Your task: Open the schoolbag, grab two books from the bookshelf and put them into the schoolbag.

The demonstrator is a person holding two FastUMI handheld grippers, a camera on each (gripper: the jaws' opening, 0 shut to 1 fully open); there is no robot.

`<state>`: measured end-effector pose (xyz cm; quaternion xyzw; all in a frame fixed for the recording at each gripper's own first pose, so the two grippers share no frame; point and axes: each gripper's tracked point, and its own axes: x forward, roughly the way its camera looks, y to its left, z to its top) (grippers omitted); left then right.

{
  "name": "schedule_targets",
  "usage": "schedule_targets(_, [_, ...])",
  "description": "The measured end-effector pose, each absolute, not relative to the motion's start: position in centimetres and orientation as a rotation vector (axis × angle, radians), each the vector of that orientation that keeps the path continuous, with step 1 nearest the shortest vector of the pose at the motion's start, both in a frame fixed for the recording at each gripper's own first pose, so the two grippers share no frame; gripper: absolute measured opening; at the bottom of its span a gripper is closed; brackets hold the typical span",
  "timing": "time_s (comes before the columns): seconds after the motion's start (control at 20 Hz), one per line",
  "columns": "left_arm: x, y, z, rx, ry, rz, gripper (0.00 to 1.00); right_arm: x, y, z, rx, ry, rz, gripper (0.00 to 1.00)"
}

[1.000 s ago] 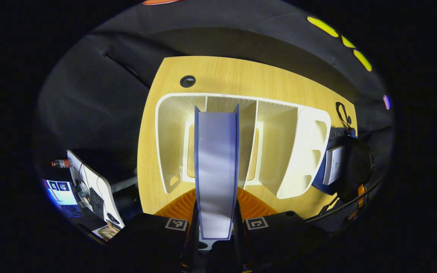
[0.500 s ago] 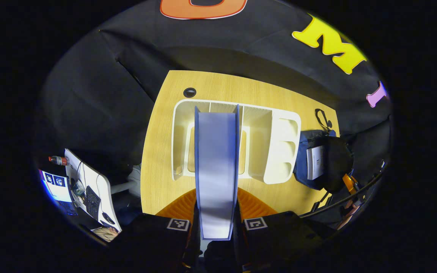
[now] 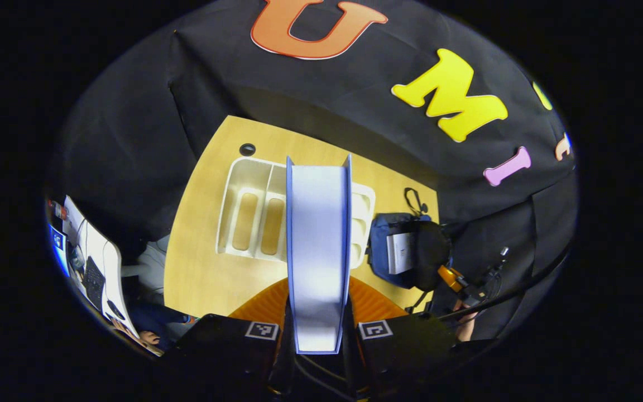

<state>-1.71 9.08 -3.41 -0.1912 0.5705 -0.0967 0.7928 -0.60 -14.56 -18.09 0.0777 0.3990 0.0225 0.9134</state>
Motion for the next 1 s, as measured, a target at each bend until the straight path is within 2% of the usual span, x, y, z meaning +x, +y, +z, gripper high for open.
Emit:
schedule_targets(0.05, [-1.9,8.5,-3.0,-0.426,1.207,-0.241,0.38,-0.6,-14.6,-18.0,0.152,0.819,0.046,0.0])
schedule_targets(0.3, [-2.4,3.7,-1.2,-0.526,1.156,-0.382,0.37,-0.8,-14.9,-17.6,0.151,0.809,0.029,0.0])
schedule_targets(0.35, [-2.2,2.3,-1.0,-0.538,1.14,-0.42,0.37,-0.7,-15.1,-17.5,0.147,0.804,0.023,0.03])
schedule_targets(0.4, [-2.0,0.9,-1.0,-0.555,1.124,-0.458,0.37,-0.8,-15.2,-17.4,0.148,0.802,0.019,0.0])
schedule_targets(0.6, [-2.3,-6.2,-1.3,-0.609,1.102,-0.601,0.37,-0.9,-15.7,-17.1,0.164,0.788,-0.001,0.0])
schedule_targets(1.0, [-4.8,-17.7,-8.2,-0.642,1.217,-0.705,0.37,-1.2,-17.8,-16.5,0.205,0.76,-0.049,0.0])
